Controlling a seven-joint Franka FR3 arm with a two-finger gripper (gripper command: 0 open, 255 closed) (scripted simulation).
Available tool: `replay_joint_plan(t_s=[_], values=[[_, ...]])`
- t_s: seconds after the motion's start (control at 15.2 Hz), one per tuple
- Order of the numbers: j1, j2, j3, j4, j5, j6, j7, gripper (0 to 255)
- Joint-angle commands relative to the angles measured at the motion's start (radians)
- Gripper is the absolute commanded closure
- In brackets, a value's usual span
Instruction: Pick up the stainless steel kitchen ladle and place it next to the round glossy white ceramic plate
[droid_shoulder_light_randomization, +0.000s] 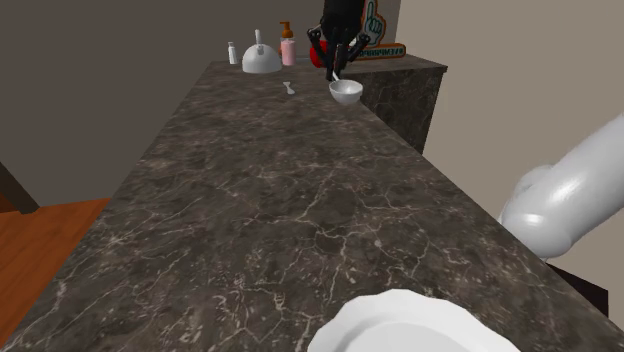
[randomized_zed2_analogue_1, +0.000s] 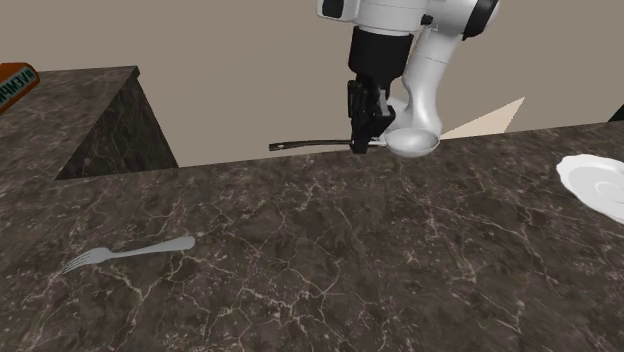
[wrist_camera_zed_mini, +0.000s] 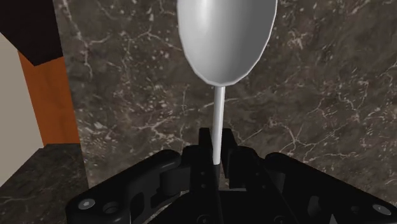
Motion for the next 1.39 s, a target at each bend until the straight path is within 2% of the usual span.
replay_joint_plan(t_s=[0.0,0.66,1.32], values=[[0.011,-0.069,0.004,-0.060,0.016,-0.007,0.012,255],[0.077,-0.388,0.033,-0.264,0.093,-0.111,0.091,255],[0.150,-0.651,0.088,-0.340,0.188,-0.281,0.214,255]])
